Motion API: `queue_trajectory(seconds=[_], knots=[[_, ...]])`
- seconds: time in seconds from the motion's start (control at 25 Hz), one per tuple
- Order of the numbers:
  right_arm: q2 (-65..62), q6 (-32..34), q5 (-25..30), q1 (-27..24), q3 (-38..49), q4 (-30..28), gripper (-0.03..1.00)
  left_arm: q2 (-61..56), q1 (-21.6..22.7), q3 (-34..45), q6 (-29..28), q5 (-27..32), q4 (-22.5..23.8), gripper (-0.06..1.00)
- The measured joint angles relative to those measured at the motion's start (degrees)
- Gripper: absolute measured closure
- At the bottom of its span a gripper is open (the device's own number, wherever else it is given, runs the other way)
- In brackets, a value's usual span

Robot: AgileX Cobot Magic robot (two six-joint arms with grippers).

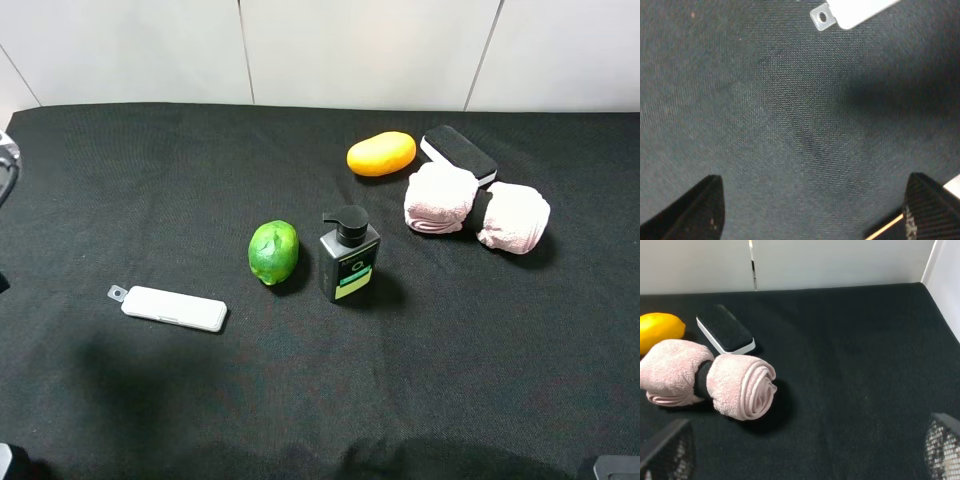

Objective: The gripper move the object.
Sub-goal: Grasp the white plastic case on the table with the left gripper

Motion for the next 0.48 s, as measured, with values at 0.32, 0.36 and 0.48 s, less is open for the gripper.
queue_trajectory(seconds=[0.32,0.36,0.48], knots=[[0.0,0.0,0.0,0.0,0.0,0.0,0.27,6.8,-6.0,-0.4,8.9,-0.4,0.0,0.18],[0.0,0.0,0.0,0.0,0.0,0.0,0.27,7.9,-6.7,-0.4,10.3,-0.8,0.0,0.18],[0.0,0.0,0.0,0.0,0.0,0.0,0.27,10.9,-8.8,-0.4,13.7,-2.3,0.1,0.18]])
